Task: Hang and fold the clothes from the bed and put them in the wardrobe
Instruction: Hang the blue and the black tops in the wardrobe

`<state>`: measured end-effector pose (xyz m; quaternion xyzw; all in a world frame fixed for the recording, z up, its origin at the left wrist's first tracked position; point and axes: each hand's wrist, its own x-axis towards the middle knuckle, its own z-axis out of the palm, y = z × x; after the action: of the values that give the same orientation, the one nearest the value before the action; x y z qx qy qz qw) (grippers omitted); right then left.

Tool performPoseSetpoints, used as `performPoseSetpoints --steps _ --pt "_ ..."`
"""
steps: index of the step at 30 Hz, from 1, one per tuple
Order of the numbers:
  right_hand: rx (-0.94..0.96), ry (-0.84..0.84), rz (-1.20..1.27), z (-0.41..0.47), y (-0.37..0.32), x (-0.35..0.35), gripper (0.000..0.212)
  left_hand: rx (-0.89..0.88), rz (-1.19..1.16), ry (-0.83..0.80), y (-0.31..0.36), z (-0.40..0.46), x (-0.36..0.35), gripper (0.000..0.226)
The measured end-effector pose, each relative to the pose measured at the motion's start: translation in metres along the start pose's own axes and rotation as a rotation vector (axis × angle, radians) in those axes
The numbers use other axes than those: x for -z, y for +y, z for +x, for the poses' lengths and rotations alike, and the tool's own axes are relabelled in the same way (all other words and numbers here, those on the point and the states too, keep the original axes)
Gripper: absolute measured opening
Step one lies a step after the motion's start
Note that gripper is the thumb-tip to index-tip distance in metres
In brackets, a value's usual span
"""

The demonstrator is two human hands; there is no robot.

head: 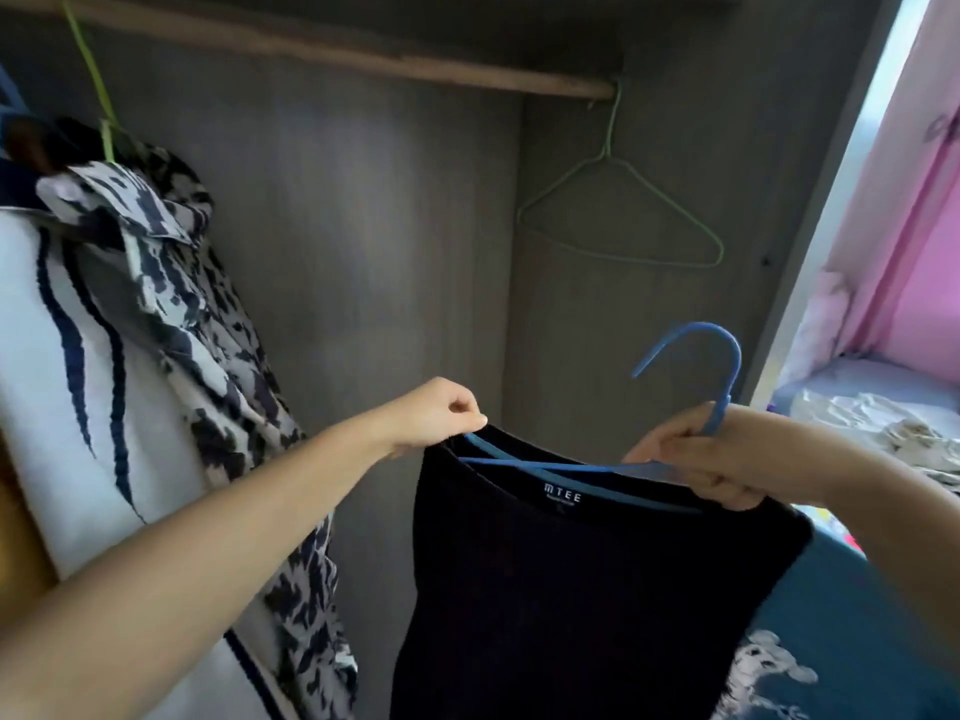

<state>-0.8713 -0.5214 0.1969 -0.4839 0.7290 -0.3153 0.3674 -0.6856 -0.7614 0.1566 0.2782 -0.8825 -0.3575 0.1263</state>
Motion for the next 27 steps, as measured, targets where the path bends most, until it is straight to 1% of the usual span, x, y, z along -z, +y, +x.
performPoseSetpoints --steps 2,3,5,6,8,10,11,12,13,15,17,18,19,20,21,22,23,25,26,27 --pt "-0.020 -0.019 0.064 0.015 -0.014 -0.007 0.029 -0.129 0.227 0.095 0.003 0.002 -0.005 0.028" --pt "-0.049 -0.034 0.064 0.024 -0.021 -0.017 0.028 -0.178 0.281 0.145 0.004 0.004 -0.007 0.028" --pt "-0.106 -0.083 0.059 0.041 -0.032 -0.041 0.026 -0.256 0.240 0.183 0.006 0.006 -0.013 0.025" --pt "-0.113 -0.102 0.079 0.049 -0.037 -0.049 0.025 -0.265 0.224 0.186 0.005 0.008 -0.017 0.025" --pt "-0.106 -0.091 0.176 0.061 -0.046 -0.048 0.023 -0.201 0.216 0.219 0.001 0.012 -0.016 0.026" --pt "-0.106 -0.049 0.321 0.071 -0.053 -0.031 0.016 -0.121 0.149 0.367 -0.008 0.016 0.001 0.027" --pt "-0.111 -0.034 0.396 0.076 -0.056 -0.023 0.012 -0.098 0.111 0.460 -0.012 0.015 0.011 0.028" --pt "-0.113 -0.023 0.480 0.082 -0.059 -0.017 0.011 -0.097 0.056 0.520 -0.014 0.013 0.018 0.031" --pt "-0.105 -0.021 0.570 0.090 -0.064 -0.014 0.012 -0.123 -0.009 0.515 -0.013 0.009 0.020 0.033" --pt "-0.054 -0.047 0.716 0.111 -0.078 -0.016 0.016 -0.221 -0.115 0.365 0.003 -0.002 0.010 0.032" --pt "0.018 -0.058 0.773 0.133 -0.102 -0.021 0.017 -0.312 -0.144 0.221 0.026 -0.015 -0.011 0.025" --pt "0.060 -0.047 0.778 0.142 -0.117 -0.022 0.019 -0.343 -0.130 0.189 0.037 -0.020 -0.019 0.030" --pt "0.109 -0.032 0.771 0.151 -0.134 -0.024 0.023 -0.347 -0.119 0.179 0.046 -0.025 -0.024 0.040" --pt "0.165 -0.022 0.756 0.159 -0.152 -0.025 0.027 -0.318 -0.128 0.190 0.054 -0.028 -0.025 0.047" --pt "0.221 -0.018 0.744 0.166 -0.170 -0.028 0.028 -0.262 -0.171 0.210 0.060 -0.031 -0.023 0.048" --pt "0.275 -0.021 0.737 0.172 -0.188 -0.033 0.028 -0.205 -0.230 0.243 0.065 -0.032 -0.015 0.041" --pt "0.337 -0.035 0.716 0.176 -0.208 -0.038 0.025 -0.155 -0.272 0.314 0.069 -0.033 -0.003 0.032" --pt "0.467 -0.032 0.573 0.183 -0.243 -0.051 0.012 -0.094 -0.238 0.528 0.076 -0.034 0.032 0.018" --pt "0.530 0.014 0.451 0.186 -0.259 -0.057 0.008 -0.081 -0.193 0.622 0.078 -0.037 0.053 0.015" --pt "0.588 0.082 0.318 0.188 -0.274 -0.062 0.013 -0.065 -0.142 0.698 0.081 -0.041 0.073 0.014"
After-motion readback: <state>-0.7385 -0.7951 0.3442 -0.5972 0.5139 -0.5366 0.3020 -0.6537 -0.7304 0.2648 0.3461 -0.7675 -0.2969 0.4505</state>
